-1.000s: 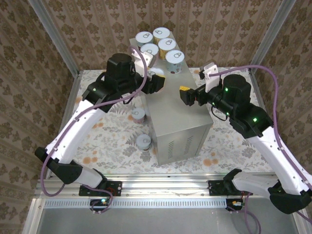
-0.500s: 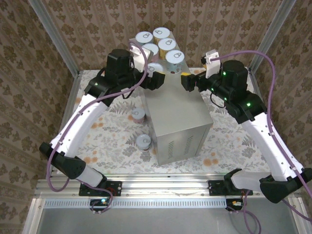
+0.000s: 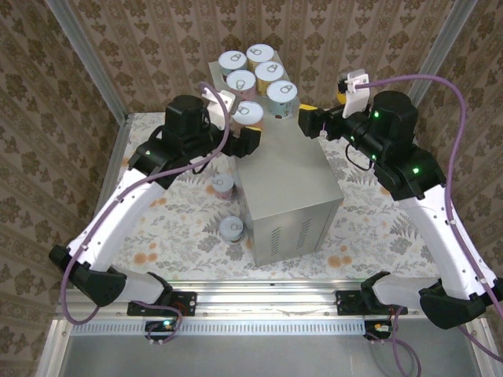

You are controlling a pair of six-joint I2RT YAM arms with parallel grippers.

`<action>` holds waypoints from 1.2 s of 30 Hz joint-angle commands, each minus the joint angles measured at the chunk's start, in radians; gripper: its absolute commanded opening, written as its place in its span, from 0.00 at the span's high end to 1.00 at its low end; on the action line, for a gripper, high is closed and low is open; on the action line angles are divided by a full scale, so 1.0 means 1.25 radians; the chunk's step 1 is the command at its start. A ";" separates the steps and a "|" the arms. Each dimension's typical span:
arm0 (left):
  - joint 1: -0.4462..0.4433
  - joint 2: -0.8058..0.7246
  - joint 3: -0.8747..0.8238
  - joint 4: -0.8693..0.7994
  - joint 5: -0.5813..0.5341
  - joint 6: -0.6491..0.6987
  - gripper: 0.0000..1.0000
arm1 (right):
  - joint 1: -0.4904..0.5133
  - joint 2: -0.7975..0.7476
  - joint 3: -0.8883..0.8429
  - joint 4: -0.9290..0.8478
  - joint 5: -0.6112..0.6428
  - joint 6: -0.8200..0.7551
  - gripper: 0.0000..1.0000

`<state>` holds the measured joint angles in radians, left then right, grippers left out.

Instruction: Place and organize the canned foods onto the counter

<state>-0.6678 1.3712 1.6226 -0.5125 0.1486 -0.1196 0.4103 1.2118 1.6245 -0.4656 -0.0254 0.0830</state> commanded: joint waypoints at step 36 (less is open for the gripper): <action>0.047 0.089 0.042 0.070 0.063 0.020 0.23 | -0.163 0.135 0.132 -0.045 -0.101 0.076 0.00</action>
<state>-0.6197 1.4677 1.6421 -0.4152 0.2081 -0.1081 0.2119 1.3716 1.7554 -0.5095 -0.1234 0.1616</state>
